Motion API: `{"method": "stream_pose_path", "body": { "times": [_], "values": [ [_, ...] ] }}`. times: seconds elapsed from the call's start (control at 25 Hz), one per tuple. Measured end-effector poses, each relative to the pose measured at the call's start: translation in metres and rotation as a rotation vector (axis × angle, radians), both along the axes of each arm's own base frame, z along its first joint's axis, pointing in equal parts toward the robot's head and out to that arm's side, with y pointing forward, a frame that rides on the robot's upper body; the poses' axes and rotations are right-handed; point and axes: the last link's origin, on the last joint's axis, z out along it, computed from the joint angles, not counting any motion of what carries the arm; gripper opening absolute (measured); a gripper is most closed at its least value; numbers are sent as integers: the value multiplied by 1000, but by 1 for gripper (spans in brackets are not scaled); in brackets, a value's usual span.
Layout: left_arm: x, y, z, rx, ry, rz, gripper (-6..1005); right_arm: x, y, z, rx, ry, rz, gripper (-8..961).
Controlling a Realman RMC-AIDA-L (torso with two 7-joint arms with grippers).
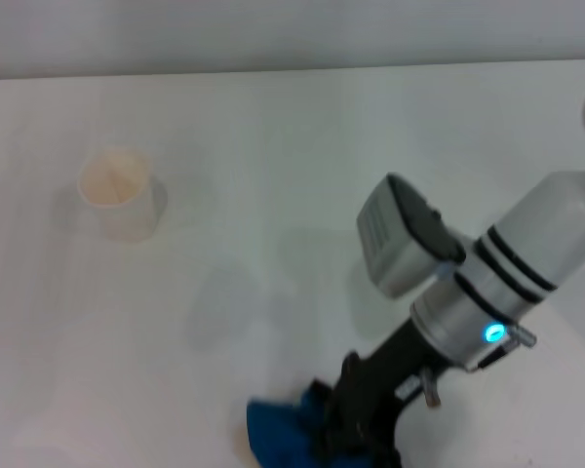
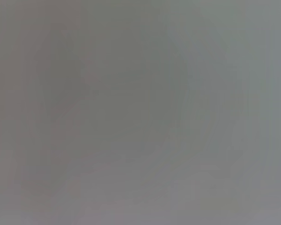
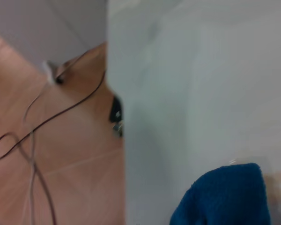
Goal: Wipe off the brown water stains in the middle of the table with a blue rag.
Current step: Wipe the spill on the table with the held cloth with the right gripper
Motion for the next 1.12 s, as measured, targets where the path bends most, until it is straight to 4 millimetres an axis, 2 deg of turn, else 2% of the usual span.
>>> {"method": "stream_pose_path", "body": {
  "times": [0.24,0.56,1.12],
  "values": [
    [1,2,0,-2,1,-2,887,-4,-14,-7,-93,-19,63,70],
    [2,3,-1,-7,1,-4,887,-10,-11,-20,-36,-18,124,70],
    [1,3,-2,-7,-1,1,888,-18,13,-31,165,25,106,70]
  ]
}}
